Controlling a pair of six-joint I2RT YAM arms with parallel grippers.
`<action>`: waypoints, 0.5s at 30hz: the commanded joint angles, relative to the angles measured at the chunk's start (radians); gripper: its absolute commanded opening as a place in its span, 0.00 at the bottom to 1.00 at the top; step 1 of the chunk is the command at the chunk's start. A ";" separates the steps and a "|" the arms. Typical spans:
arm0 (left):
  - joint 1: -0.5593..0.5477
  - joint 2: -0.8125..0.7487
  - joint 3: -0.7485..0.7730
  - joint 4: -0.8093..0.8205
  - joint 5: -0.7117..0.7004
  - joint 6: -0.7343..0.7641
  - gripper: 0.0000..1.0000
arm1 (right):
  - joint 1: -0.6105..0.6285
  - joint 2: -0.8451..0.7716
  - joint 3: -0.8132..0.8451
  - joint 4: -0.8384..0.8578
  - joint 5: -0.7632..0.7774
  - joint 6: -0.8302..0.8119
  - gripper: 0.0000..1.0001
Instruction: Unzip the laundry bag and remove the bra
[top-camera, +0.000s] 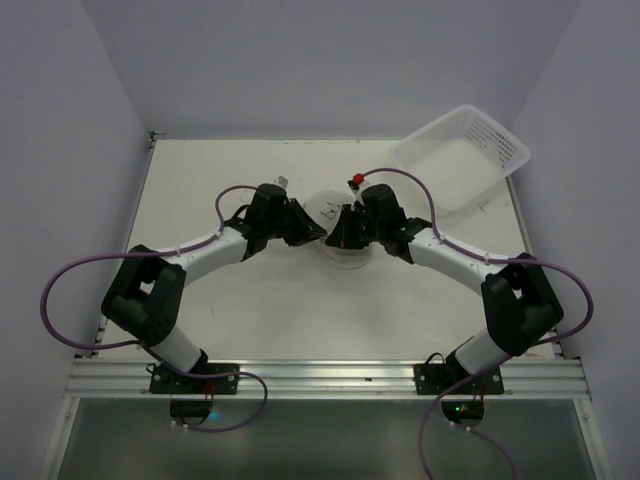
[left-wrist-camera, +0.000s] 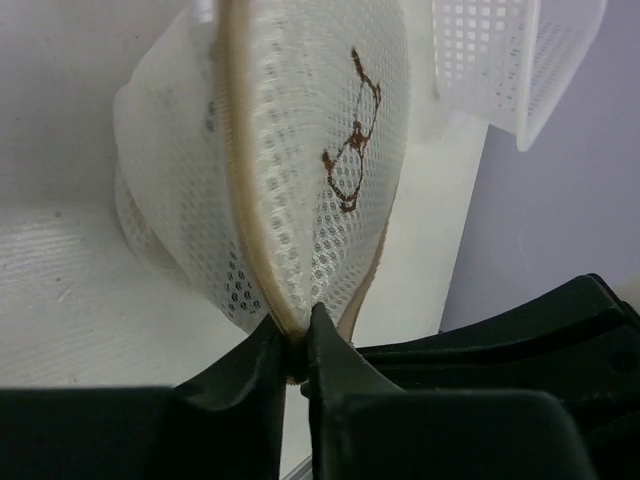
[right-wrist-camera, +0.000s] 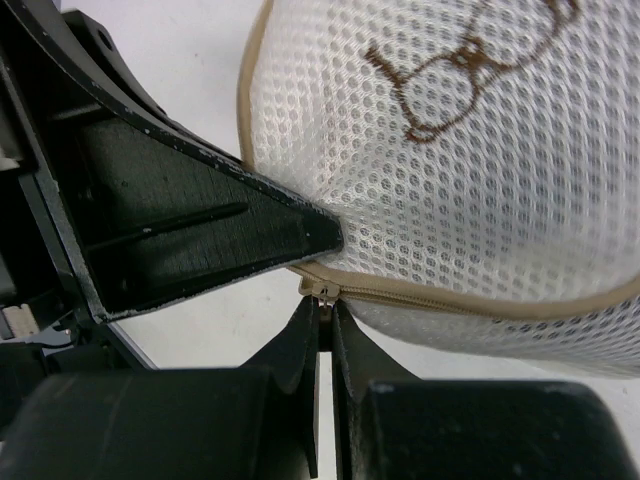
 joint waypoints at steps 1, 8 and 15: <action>-0.005 -0.002 0.011 0.016 -0.038 0.019 0.09 | 0.005 -0.053 0.009 -0.004 0.022 -0.027 0.00; 0.021 -0.011 0.023 -0.064 -0.030 0.111 0.00 | -0.079 -0.117 -0.046 -0.060 0.100 -0.089 0.00; 0.126 -0.022 0.020 -0.110 0.091 0.283 0.00 | -0.294 -0.170 -0.092 -0.141 0.073 -0.124 0.00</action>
